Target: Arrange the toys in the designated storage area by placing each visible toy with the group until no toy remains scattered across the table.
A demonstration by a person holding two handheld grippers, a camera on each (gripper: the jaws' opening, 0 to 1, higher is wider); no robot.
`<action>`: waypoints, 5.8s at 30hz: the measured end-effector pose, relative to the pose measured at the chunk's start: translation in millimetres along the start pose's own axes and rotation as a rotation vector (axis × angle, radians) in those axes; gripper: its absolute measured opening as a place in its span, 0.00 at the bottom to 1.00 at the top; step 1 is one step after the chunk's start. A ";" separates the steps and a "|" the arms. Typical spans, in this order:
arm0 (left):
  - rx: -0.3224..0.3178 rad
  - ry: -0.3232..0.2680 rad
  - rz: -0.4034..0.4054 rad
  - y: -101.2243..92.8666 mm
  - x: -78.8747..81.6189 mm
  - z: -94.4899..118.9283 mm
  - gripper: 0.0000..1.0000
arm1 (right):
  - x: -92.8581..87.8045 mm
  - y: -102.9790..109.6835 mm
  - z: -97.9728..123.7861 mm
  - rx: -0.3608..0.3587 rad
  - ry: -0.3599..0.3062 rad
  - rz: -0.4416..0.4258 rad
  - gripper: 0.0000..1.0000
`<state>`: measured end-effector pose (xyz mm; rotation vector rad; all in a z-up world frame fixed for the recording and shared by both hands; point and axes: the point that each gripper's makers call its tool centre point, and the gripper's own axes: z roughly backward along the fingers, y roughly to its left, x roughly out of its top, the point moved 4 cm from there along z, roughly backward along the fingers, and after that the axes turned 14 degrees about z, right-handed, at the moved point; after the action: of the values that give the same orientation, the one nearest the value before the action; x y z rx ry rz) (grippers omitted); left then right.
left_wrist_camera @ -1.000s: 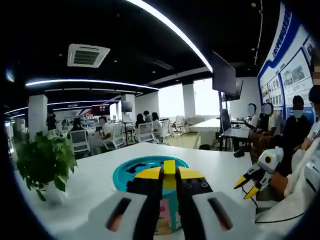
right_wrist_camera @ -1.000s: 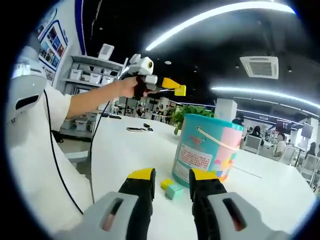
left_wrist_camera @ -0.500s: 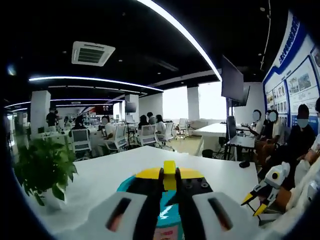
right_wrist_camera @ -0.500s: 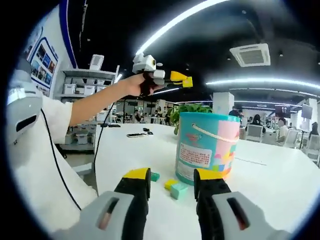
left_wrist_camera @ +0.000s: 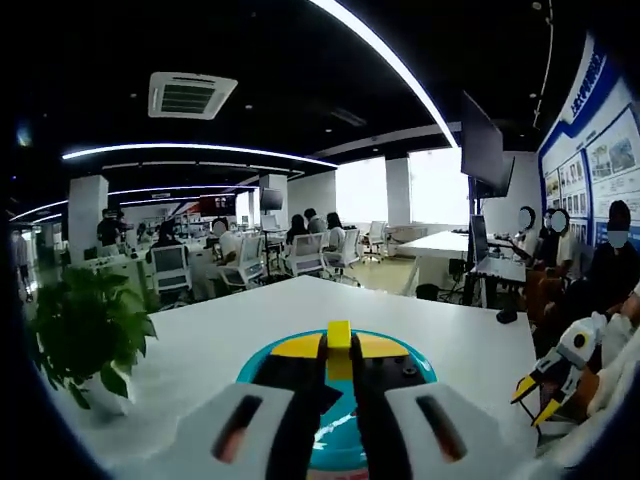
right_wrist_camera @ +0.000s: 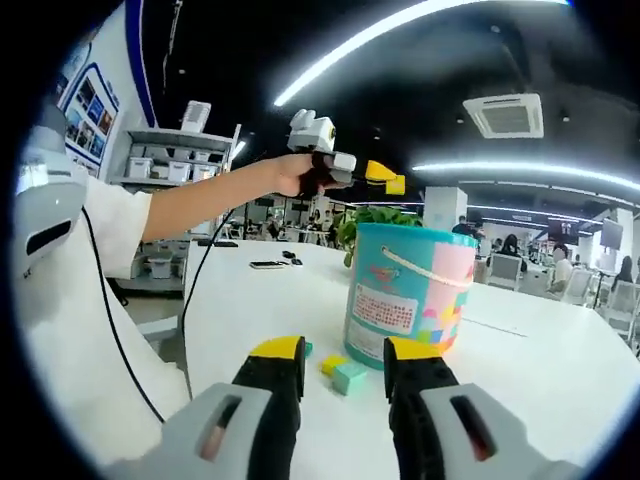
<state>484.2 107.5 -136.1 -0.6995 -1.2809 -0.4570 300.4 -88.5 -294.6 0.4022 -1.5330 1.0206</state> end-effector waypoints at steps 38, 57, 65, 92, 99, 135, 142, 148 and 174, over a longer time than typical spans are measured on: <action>0.040 0.158 -0.052 25.6 -49.3 -39.3 0.10 | 1.4 -7.1 5.6 -0.032 0.018 0.068 0.26; 0.125 0.226 -0.143 31.2 -57.8 -30.7 0.10 | -11.3 -12.0 11.5 -0.050 0.025 0.037 0.25; 0.120 0.277 -0.100 29.3 -54.4 -34.6 0.10 | -14.0 -7.1 7.1 -0.036 0.034 0.041 0.25; 0.051 0.283 -0.094 16.8 -48.8 -14.4 0.15 | -19.4 -6.9 9.5 -0.030 0.040 0.033 0.25; -0.057 0.147 -0.066 -6.5 -39.0 1.4 0.21 | -18.7 -8.5 8.9 -0.033 0.034 0.024 0.25; -0.005 0.038 -0.112 -37.9 -170.4 141.6 0.35 | -16.0 -2.8 -3.5 -0.016 0.066 0.045 0.26; 0.009 0.002 -0.041 -33.6 -174.2 157.4 0.38 | -15.8 -4.4 -1.8 -0.022 0.066 0.048 0.26; 0.049 0.060 -0.067 -32.8 -196.4 146.5 0.37 | -19.2 -3.0 -3.2 -0.014 0.075 0.048 0.26; -0.145 0.310 -0.410 -14.3 -250.6 94.1 0.33 | -21.0 1.9 -5.6 0.003 0.075 0.054 0.26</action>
<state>347.6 145.6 -363.6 -0.4602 -1.1003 -0.9632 307.7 -89.0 -315.1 0.3224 -1.4819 1.0681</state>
